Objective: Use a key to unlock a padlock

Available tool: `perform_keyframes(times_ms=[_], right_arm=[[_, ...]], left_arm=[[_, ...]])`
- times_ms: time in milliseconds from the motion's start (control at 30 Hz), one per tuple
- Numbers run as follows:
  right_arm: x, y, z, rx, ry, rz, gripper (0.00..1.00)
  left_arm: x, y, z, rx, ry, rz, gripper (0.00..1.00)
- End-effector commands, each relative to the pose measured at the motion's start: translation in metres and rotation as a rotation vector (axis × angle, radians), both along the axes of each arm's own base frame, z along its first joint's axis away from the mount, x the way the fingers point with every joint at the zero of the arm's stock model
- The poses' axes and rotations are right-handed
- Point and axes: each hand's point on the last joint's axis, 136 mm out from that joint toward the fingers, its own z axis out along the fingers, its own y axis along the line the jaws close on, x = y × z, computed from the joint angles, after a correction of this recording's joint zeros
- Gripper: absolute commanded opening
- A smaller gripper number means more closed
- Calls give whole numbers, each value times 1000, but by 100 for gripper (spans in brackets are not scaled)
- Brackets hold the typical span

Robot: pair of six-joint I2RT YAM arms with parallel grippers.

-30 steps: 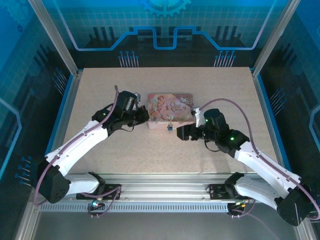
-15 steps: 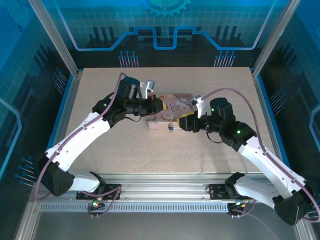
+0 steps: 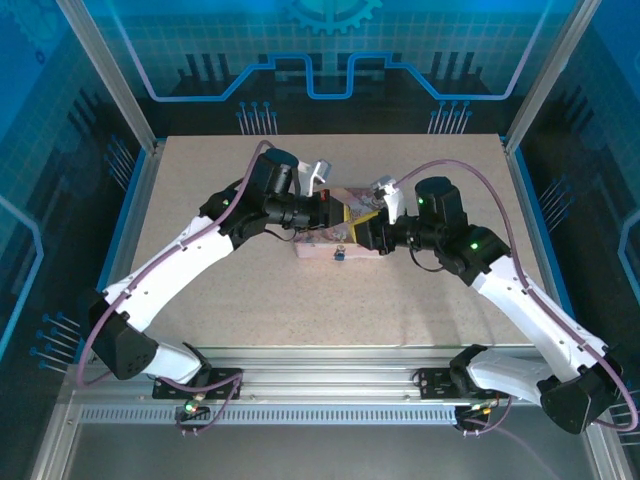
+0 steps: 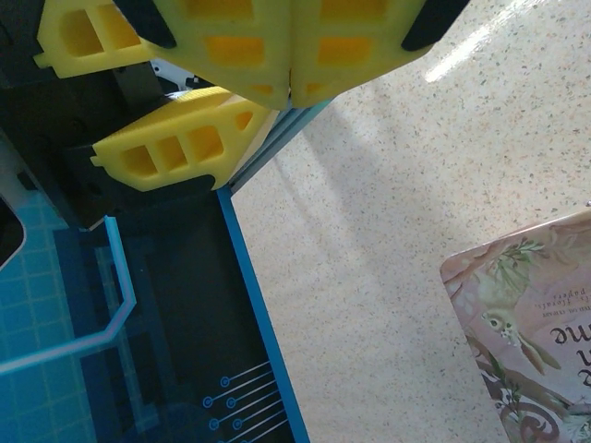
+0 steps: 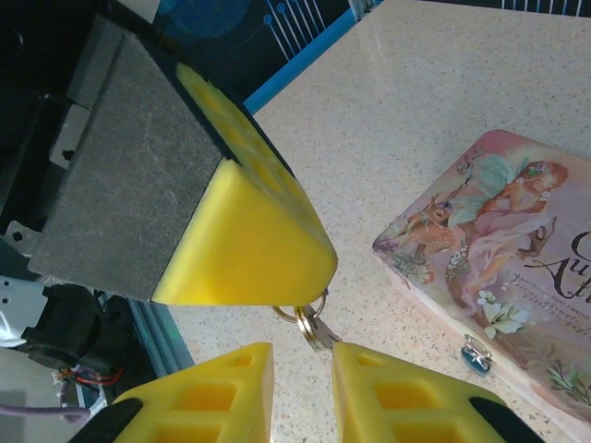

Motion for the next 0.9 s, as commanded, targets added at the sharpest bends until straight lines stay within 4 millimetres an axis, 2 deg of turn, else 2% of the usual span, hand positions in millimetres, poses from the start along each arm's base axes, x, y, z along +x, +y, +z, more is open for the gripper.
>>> perform_keyframes(times_ms=[0,200,467,667,733,767,867], right_arm=[[-2,0,12,4,-19,20,24],[-1,3,15,6,-16,32,18],[2,8,13,-6,-10,46,14],[3,9,10,-19,-5,45,16],[4,9,7,-31,5,36,25],[5,9,5,-35,7,37,26],[5,8,4,-38,3,29,19]], left_arm=[[-7,-6,13,-27,-9,-42,0],[-9,-11,12,-35,0,-55,0],[-12,-16,15,-54,1,-70,0],[-13,-19,15,-70,9,-79,0],[-13,-19,15,-74,9,-80,0],[-13,-19,15,-74,8,-80,0],[-16,-18,16,-78,5,-85,0]])
